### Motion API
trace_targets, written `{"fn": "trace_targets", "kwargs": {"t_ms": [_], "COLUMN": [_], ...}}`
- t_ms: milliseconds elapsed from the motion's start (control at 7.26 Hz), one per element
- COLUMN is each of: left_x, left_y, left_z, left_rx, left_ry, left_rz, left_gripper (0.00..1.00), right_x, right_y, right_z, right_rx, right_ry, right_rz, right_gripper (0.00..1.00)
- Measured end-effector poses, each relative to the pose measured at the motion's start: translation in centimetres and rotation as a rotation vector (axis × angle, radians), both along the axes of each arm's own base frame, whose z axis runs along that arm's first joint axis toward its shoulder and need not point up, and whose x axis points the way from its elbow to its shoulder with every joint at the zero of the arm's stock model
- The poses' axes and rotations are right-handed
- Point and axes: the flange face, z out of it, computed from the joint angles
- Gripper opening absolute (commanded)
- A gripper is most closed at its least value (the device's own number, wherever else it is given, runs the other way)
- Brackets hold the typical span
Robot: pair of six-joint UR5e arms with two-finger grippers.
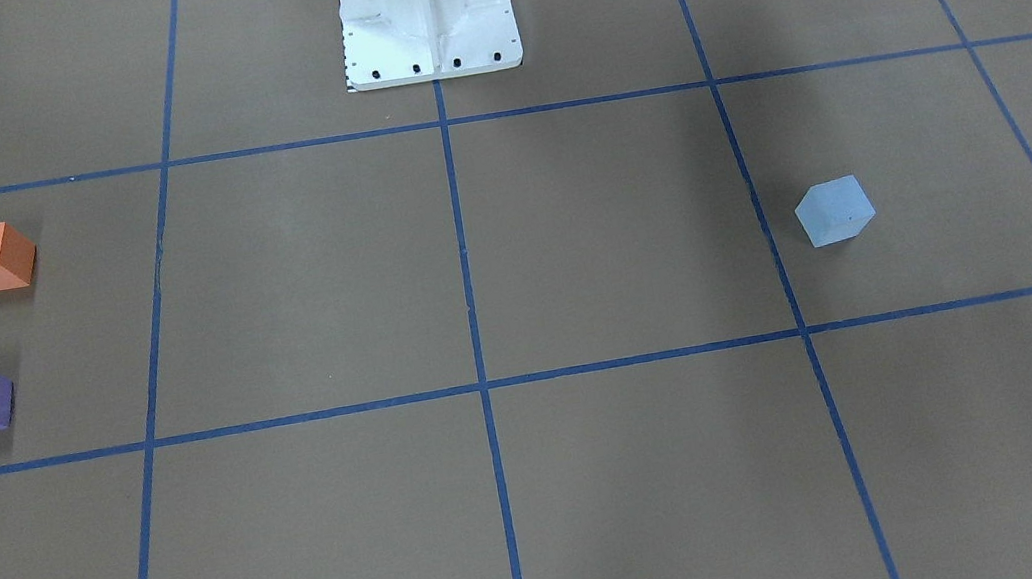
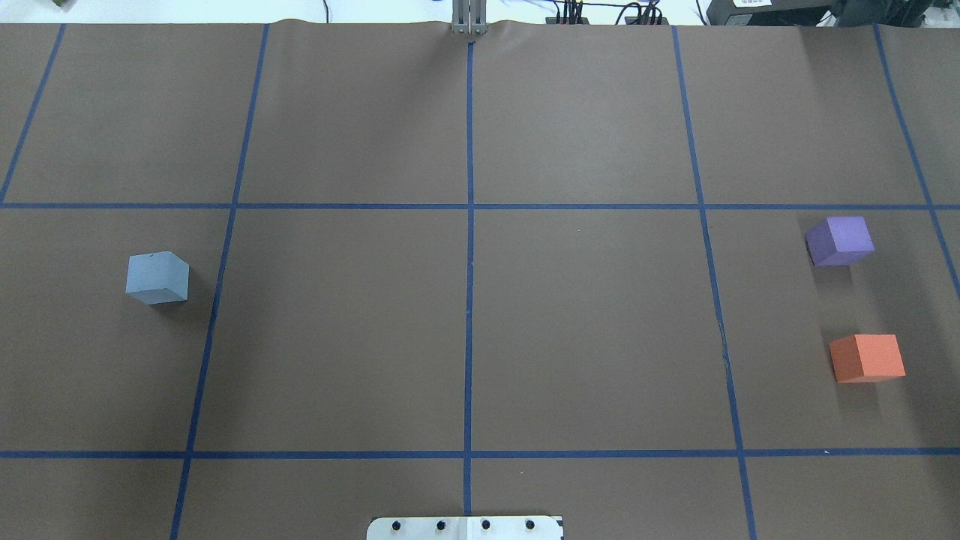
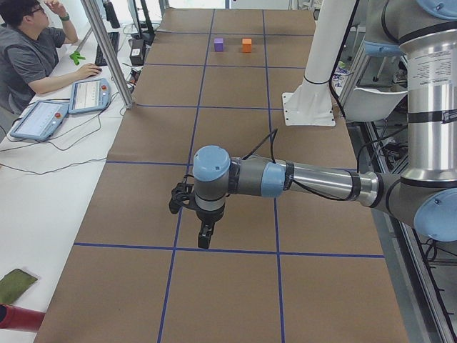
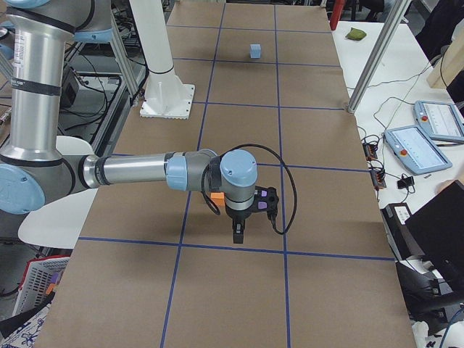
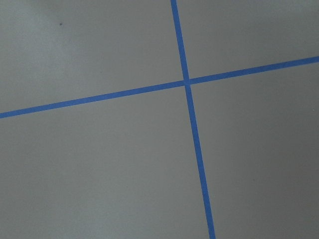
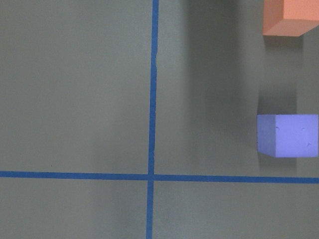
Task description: Place blue block between orange and purple blocks
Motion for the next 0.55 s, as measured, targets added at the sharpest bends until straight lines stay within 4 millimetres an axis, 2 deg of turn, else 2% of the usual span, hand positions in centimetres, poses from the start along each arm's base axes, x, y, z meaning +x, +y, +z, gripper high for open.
{"fn": "trace_targets", "kwargs": {"t_ms": [275, 551], "left_x": [0.0, 0.0], "left_y": [-0.1, -0.5], "left_z": [-0.1, -0.7], "left_rx": [0.009, 0.05], "left_ry": [-0.001, -0.004], "left_rz": [0.0, 0.001], "left_gripper": [1.0, 1.0], "right_x": [0.0, 0.0], "right_y": [-0.6, -2.4], "right_z": [-0.6, -2.6], "right_rx": [0.014, 0.1], "right_ry": [-0.004, -0.011], "right_rz": [0.001, 0.0], "right_gripper": [1.0, 1.0]}}
